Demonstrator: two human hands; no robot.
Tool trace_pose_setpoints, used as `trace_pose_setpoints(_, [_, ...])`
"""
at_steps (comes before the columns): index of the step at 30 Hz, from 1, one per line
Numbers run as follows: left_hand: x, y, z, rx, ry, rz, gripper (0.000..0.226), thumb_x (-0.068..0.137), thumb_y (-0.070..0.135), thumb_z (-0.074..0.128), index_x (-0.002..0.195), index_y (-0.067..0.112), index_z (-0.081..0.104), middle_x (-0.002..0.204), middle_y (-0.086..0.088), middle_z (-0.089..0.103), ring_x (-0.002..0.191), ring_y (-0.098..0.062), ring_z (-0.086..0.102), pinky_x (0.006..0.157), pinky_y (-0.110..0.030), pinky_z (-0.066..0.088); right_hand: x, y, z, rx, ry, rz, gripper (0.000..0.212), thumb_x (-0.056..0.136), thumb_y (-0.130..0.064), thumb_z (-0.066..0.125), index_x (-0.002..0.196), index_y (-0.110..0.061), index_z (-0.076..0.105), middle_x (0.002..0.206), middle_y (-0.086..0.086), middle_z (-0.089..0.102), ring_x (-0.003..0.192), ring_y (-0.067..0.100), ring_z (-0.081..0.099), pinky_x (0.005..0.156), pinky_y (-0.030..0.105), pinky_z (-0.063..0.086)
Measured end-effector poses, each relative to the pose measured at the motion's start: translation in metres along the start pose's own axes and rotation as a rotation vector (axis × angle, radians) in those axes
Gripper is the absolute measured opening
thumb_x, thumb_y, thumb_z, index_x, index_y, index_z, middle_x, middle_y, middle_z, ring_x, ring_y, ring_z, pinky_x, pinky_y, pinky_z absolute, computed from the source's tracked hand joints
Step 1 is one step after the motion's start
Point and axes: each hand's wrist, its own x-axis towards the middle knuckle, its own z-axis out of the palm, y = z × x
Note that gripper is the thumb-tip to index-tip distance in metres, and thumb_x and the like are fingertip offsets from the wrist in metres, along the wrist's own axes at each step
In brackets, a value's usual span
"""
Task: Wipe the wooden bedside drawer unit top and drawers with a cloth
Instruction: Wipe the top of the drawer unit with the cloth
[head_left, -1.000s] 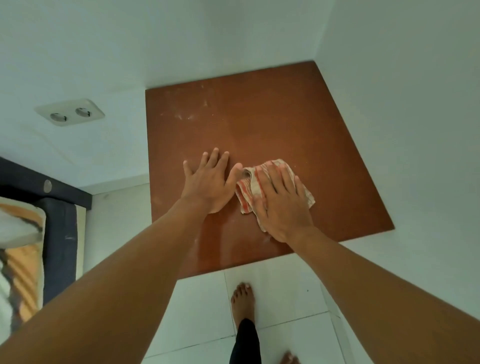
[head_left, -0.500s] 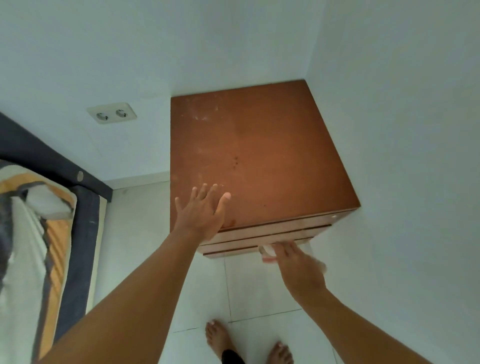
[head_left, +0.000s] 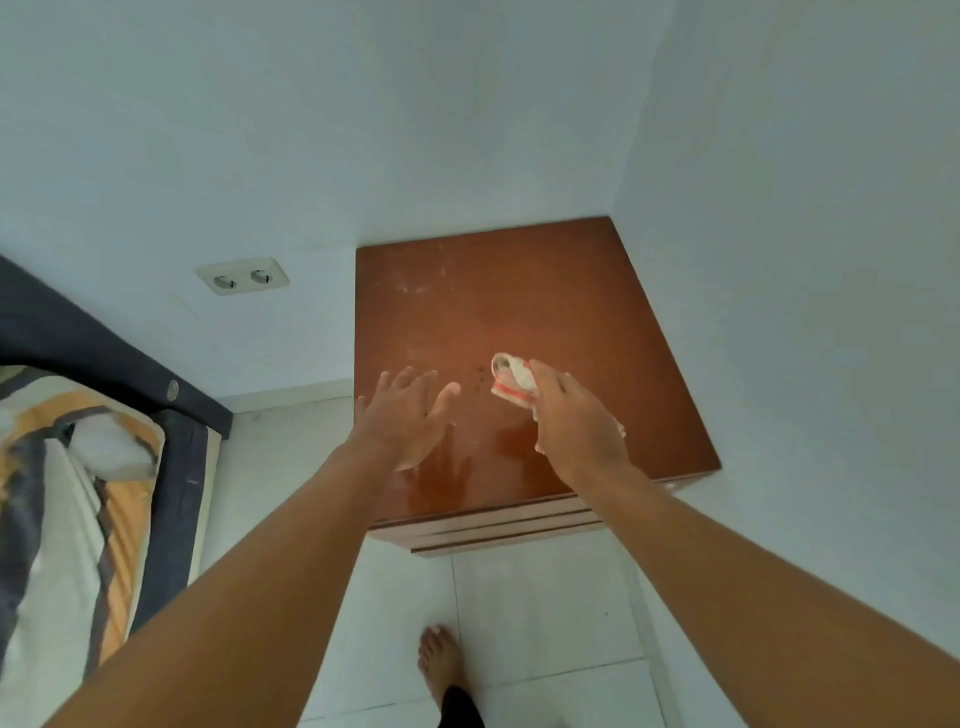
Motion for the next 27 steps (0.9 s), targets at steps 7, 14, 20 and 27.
trace_pose_setpoints(7, [0.101, -0.019, -0.044, -0.002, 0.004, 0.03, 0.067, 0.1, 0.066, 0.021, 0.158, 0.033, 0.029, 0.169, 0.0, 0.017, 0.157, -0.027, 0.004, 0.121, -0.059, 0.009, 0.153, -0.026, 0.006, 0.025, -0.024, 0.001, 0.064, 0.096, -0.001, 0.057, 0.155, -0.015, 0.037, 0.147, 0.009, 0.054, 0.128, 0.035, 0.055, 0.103, 0.05, 0.049])
trace_pose_setpoints(14, [0.24, -0.064, -0.073, 0.046, -0.003, 0.06, 0.069, 0.099, 0.068, 0.02, 0.158, 0.033, 0.028, 0.17, -0.001, 0.015, 0.157, -0.027, 0.004, 0.121, -0.062, 0.01, 0.311, -0.03, 0.061, 0.012, -0.044, -0.018, 0.064, 0.093, -0.001, 0.053, 0.153, -0.018, 0.039, 0.144, 0.011, 0.055, 0.124, 0.034, 0.055, 0.098, 0.042, 0.047])
trace_pose_setpoints(20, [0.318, -0.09, -0.067, 0.108, 0.007, 0.06, 0.07, 0.097, 0.067, 0.017, 0.158, 0.034, 0.027, 0.168, -0.001, 0.019, 0.156, -0.025, 0.009, 0.119, -0.066, 0.012, 0.37, -0.023, 0.121, -0.027, -0.125, -0.102, 0.048, 0.102, -0.019, 0.046, 0.15, -0.019, 0.045, 0.149, 0.008, 0.053, 0.137, 0.031, 0.048, 0.11, 0.043, 0.041])
trace_pose_setpoints(27, [0.316, -0.098, -0.045, 0.141, 0.029, 0.046, 0.064, 0.102, 0.061, 0.014, 0.161, 0.038, 0.012, 0.171, 0.002, -0.001, 0.157, -0.026, -0.003, 0.119, -0.067, 0.001, 0.36, -0.01, 0.157, -0.178, -0.114, -0.141, 0.063, 0.1, -0.048, 0.019, 0.159, -0.029, 0.028, 0.165, -0.007, 0.029, 0.155, 0.022, 0.017, 0.124, 0.052, 0.013])
